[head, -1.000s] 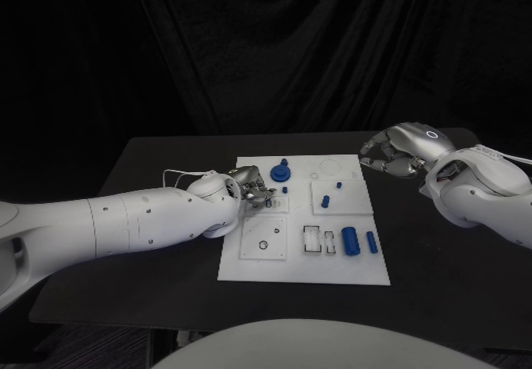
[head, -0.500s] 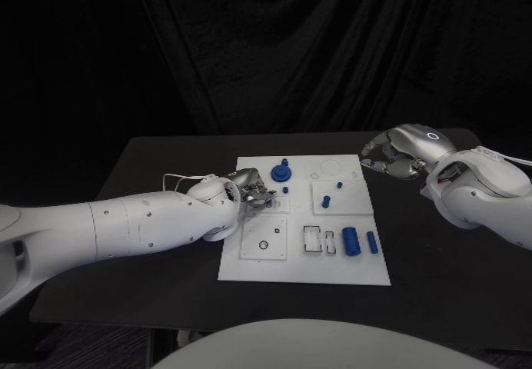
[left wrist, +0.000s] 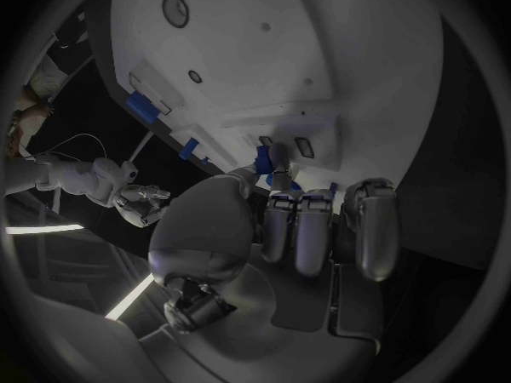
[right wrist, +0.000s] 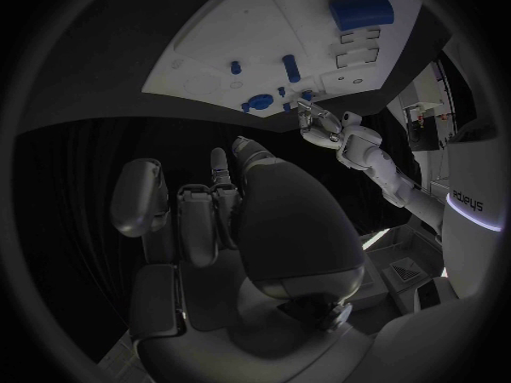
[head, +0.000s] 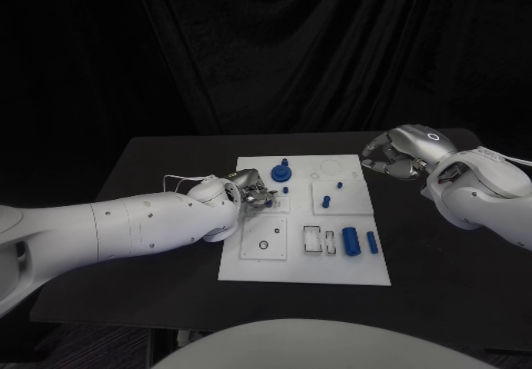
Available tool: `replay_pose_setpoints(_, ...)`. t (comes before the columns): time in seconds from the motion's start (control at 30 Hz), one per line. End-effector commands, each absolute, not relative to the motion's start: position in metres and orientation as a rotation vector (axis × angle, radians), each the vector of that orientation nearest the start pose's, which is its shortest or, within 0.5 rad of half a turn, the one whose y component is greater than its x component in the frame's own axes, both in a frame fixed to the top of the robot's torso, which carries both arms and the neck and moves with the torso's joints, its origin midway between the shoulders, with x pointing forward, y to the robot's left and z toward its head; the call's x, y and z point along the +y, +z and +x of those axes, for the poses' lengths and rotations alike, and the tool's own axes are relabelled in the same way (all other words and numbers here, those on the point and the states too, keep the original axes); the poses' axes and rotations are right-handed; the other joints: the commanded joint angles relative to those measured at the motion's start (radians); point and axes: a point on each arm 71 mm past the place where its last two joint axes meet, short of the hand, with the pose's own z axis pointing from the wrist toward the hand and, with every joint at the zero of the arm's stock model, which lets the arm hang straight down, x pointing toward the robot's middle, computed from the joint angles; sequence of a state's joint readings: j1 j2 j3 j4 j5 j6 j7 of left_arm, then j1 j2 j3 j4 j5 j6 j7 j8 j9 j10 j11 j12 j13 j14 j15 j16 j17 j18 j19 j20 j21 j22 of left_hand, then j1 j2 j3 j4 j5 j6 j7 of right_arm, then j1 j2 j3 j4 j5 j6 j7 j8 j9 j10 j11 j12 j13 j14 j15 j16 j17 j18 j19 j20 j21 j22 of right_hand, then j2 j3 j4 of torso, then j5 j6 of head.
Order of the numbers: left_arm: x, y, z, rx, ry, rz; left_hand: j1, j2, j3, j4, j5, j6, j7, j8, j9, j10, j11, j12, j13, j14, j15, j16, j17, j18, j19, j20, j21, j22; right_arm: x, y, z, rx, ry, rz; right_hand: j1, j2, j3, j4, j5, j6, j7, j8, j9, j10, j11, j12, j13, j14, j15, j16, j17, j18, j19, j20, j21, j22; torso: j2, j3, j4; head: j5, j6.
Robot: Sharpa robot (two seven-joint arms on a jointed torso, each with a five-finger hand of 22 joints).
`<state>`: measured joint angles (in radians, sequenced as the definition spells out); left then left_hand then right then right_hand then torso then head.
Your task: Assemble the parts on the task board
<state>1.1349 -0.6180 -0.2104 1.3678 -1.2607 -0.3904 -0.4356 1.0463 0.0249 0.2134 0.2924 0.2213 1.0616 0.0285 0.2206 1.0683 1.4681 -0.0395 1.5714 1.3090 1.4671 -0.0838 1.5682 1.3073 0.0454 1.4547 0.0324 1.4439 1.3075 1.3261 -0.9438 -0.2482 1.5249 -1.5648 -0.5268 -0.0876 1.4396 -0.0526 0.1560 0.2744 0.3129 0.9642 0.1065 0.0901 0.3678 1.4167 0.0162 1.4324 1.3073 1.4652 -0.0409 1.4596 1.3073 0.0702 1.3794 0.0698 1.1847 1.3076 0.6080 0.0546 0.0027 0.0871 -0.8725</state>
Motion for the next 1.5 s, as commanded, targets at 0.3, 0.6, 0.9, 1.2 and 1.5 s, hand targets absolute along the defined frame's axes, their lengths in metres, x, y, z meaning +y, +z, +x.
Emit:
replay_pose_setpoints(0.3,0.1555,-0.2943,0.4698,1.977,-0.448,-0.160,-0.051,0.005,-0.045,0.001,-0.018,0.002,0.007,-0.016,0.001,0.103,0.008,-0.001,0.262,0.104,0.005,0.003,0.264,0.003,-0.005,0.002,-0.009,0.120,-0.2542,-0.1844,0.4768,1.516,0.473,-0.250,0.002,-0.001,0.005,0.001,0.006,0.009,-0.002,-0.005,-0.001,-0.007,0.000,-0.007,0.108,0.058,-0.001,-0.007,0.188,0.013,-0.003,0.000,-0.003,0.148,0.000,0.0004,0.0001,0.000,0.000)
replay_pose_setpoints(0.6,0.1569,-0.2952,0.4696,1.981,-0.445,-0.160,-0.130,0.046,-0.107,0.003,-0.030,0.019,0.005,-0.023,0.008,0.103,0.007,-0.001,0.262,0.104,0.004,0.003,0.264,0.003,-0.004,0.002,-0.012,0.123,-0.2546,-0.1852,0.4765,1.521,0.472,-0.249,0.002,-0.001,0.005,0.001,0.006,0.009,-0.002,-0.005,-0.001,-0.007,0.000,-0.007,0.108,0.058,-0.001,-0.007,0.188,0.013,-0.003,0.000,-0.003,0.148,0.001,0.0001,0.0003,0.001,0.000)
replay_pose_setpoints(0.9,0.1586,-0.2952,0.4699,1.977,-0.445,-0.162,-0.212,0.099,-0.190,0.002,-0.012,0.023,0.001,0.002,0.069,0.103,0.004,-0.001,0.262,0.104,0.002,0.003,0.264,0.002,-0.002,0.000,-0.014,0.129,-0.2554,-0.1855,0.4764,1.524,0.468,-0.247,-0.003,0.000,0.004,0.005,0.009,0.014,-0.002,-0.004,-0.001,-0.006,0.000,-0.005,0.109,0.058,0.000,-0.007,0.188,0.013,-0.002,0.001,-0.004,0.149,0.000,-0.0003,0.0013,0.001,0.000)
replay_pose_setpoints(1.2,0.1589,-0.2950,0.4701,1.970,-0.455,-0.158,-0.210,0.137,-0.245,0.001,-0.006,0.012,-0.004,0.041,0.156,0.103,-0.001,-0.001,0.262,0.104,-0.001,0.003,0.264,0.002,-0.001,-0.003,-0.016,0.133,-0.2554,-0.1857,0.4765,1.526,0.466,-0.246,-0.009,0.003,0.005,0.009,0.013,0.015,-0.002,-0.004,-0.002,-0.006,0.000,-0.006,0.109,0.058,0.000,-0.006,0.189,0.013,-0.002,0.001,-0.006,0.149,0.000,-0.0001,-0.0004,0.004,0.000)
replay_pose_setpoints(1.5,0.1591,-0.2951,0.4701,1.971,-0.464,-0.149,-0.189,0.156,-0.266,0.000,0.025,0.009,-0.008,0.058,0.198,0.103,-0.004,-0.001,0.262,0.104,-0.004,0.003,0.264,0.002,0.000,-0.005,-0.017,0.136,-0.2557,-0.1859,0.4765,1.527,0.465,-0.245,-0.012,0.005,0.005,0.010,0.015,0.016,-0.002,-0.004,-0.002,-0.005,0.001,-0.005,0.109,0.058,0.000,-0.007,0.188,0.013,-0.002,0.001,-0.005,0.149,0.001,0.0001,0.0002,0.004,0.000)
